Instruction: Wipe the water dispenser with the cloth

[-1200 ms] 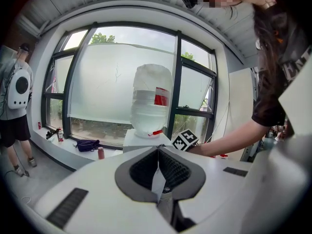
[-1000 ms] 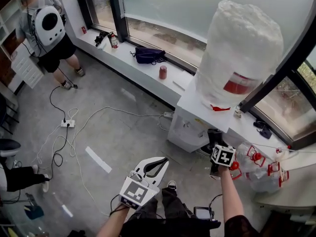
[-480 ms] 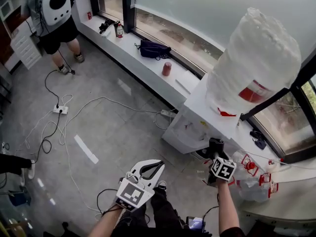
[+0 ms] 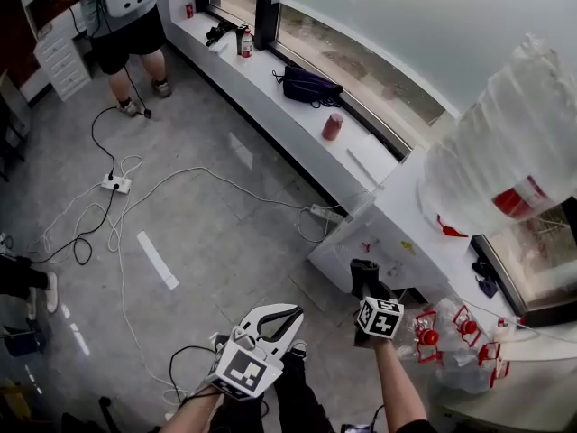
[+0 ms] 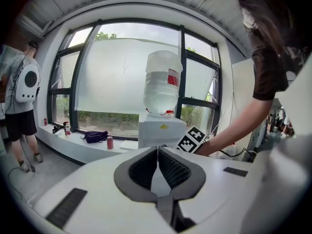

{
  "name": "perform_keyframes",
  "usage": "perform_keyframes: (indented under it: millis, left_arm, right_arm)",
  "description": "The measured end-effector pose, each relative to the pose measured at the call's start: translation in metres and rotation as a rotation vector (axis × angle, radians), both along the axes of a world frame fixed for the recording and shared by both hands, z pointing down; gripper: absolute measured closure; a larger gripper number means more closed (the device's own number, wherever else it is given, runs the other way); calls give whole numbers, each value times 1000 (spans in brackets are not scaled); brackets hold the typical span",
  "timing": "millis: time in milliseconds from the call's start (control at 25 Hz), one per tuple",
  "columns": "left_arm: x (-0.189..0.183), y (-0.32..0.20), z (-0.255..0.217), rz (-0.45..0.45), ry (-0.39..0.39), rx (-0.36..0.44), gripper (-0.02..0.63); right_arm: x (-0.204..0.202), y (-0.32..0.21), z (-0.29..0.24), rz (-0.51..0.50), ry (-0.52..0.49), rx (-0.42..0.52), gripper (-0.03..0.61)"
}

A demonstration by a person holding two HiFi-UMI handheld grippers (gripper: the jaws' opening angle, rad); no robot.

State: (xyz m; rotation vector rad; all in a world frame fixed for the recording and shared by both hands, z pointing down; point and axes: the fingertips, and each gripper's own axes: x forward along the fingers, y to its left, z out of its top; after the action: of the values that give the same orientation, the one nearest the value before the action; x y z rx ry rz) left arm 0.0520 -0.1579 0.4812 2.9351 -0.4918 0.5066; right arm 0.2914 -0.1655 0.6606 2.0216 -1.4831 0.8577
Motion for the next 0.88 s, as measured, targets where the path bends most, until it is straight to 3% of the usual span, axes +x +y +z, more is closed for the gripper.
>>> perform_keyframes:
  millis: [160,360,640,880]
  left_arm:
    - [2,-14,21,6,-19,35,594]
    - [1,-30,48,0,-26,19,594]
    - [-5,-25,81,2,-64,-25,594]
    - [-1,-23,95,9,-84,-53,594]
  right_arm:
    - [-16,-32,35,-43,26,-8,474]
    - [-9,-65,72,-5,46,4,474]
    - [27,-88,96,144,11,55,474]
    - [57,-74,108,254,26,46,474]
